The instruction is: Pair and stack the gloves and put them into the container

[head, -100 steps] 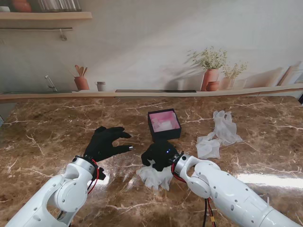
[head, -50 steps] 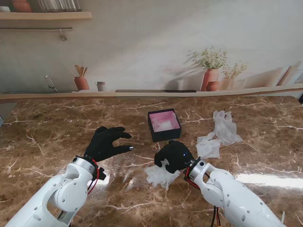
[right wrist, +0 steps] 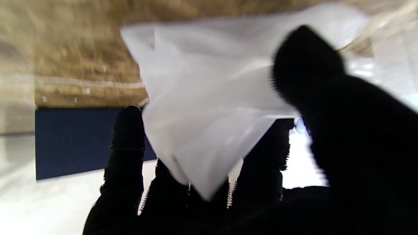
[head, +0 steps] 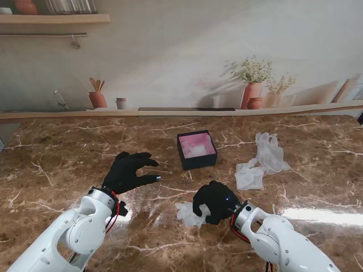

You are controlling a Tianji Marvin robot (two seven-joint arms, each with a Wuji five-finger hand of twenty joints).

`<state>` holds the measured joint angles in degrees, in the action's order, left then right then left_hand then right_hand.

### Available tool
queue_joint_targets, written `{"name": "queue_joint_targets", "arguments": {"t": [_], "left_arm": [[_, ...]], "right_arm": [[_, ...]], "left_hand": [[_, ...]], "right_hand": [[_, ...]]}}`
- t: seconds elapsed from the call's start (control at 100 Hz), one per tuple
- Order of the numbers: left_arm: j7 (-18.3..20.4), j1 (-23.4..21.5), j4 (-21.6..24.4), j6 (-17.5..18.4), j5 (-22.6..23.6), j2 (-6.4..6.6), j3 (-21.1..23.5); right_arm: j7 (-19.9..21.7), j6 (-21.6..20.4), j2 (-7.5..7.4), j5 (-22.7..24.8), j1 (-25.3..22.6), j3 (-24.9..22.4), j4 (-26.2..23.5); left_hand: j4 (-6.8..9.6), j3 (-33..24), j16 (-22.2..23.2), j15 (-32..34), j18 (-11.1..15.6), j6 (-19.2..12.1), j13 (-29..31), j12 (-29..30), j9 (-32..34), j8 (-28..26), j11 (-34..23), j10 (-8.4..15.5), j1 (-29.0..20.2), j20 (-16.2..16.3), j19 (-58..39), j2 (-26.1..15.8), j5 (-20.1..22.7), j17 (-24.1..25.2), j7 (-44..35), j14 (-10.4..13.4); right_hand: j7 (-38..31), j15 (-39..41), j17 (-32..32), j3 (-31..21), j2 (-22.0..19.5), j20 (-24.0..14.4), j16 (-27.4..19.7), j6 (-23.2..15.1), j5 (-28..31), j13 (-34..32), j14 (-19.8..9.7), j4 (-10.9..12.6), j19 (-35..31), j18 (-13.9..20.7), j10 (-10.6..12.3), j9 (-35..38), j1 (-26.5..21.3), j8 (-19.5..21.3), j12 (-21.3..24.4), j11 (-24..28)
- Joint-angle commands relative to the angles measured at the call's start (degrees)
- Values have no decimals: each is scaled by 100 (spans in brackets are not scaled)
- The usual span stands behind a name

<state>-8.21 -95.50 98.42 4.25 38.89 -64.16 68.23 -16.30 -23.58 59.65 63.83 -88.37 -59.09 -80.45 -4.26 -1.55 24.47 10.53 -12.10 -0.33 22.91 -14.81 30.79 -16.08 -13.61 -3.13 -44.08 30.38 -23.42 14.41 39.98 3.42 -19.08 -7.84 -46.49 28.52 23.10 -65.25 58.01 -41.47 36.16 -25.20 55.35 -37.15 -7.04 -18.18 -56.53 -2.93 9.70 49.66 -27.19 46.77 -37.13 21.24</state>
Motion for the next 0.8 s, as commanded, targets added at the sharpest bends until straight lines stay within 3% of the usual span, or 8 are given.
{"name": "queue_joint_targets", "arguments": {"t": [0.0,0.35,0.41,0.49,0.56,0.6,0.63,0.79], "left_arm": [[5,-4,-20,9,-1,1,-29],[79,8,-11,23,4,16,-24],[88,7,-9,24,1,18,-25],[86,7,-11,25,-2,17,-31],[92,7,-11,27,-7,18,-36],[96,8,-12,35,-7,19,-37],[98,10,-14,42,-6,20,-37],[122,18,-19,66,-3,25,-30]], "right_arm": [[180,-75,-36,-150,-141,-64,-56],[271,-304,292,-1681,-420,-357,-186],[73,-298,350,-1773,-433,-362,-194],[-125,-111,378,-1704,-441,-351,-251],[-194,86,358,-1544,-427,-347,-298],[-175,214,336,-1418,-429,-353,-343],[-112,296,308,-1320,-441,-372,-397],[929,873,63,-578,-631,-556,-970]], "left_hand": [[174,226,-57,-154,-50,-179,-133,87,37,-77,119,154,-163,113,179,-262,103,120,-69,264],[177,225,-65,-167,-60,-154,-151,94,25,-68,134,135,-148,112,214,-269,86,129,-45,246],[179,222,-66,-167,-61,-160,-149,94,29,-68,136,139,-154,114,217,-269,88,126,-42,241],[179,221,-66,-164,-64,-165,-141,93,37,-71,133,132,-157,122,213,-269,102,121,-47,233],[180,217,-65,-163,-64,-157,-145,92,34,-74,133,133,-165,125,213,-271,112,125,-53,240],[179,218,-64,-160,-68,-163,-140,91,38,-77,131,136,-166,127,213,-269,123,125,-59,231],[178,220,-63,-160,-68,-165,-139,90,42,-78,129,130,-163,130,210,-270,120,122,-60,237],[179,218,-64,-161,-67,-166,-146,88,39,-84,127,132,-168,136,207,-277,124,123,-68,237]], "right_hand": [[173,-354,-335,169,-108,-207,-304,141,-218,564,-23,-240,330,-57,-148,-619,617,-261,564,-448],[950,-1821,-621,2397,-3287,-140,-1502,930,567,616,450,1557,1187,-606,-325,-825,1992,-375,1649,-950],[798,-1818,-503,2051,-3252,-131,-1543,929,742,285,539,1616,1092,-619,-335,-536,1839,-435,1675,-881],[-200,-1790,-395,1003,-2317,-1,-1573,442,128,16,653,888,957,-581,-393,-418,1164,-1230,1672,-857],[-176,-1746,-283,142,-1604,47,-1576,348,-1037,-135,760,583,870,-596,-449,-539,394,-690,1645,-863],[540,-1715,-188,-50,-1499,139,-1577,602,-1604,-217,805,532,801,-604,-470,-719,210,20,1641,-873],[1494,-1726,-180,-67,-1659,186,-1585,1050,-1941,-185,819,1055,789,-593,-434,-912,328,148,1656,-896],[3981,-1735,-108,433,-1120,277,-1560,2269,-3032,-13,876,981,834,-563,-479,-1628,362,-1479,1771,-984]]}}
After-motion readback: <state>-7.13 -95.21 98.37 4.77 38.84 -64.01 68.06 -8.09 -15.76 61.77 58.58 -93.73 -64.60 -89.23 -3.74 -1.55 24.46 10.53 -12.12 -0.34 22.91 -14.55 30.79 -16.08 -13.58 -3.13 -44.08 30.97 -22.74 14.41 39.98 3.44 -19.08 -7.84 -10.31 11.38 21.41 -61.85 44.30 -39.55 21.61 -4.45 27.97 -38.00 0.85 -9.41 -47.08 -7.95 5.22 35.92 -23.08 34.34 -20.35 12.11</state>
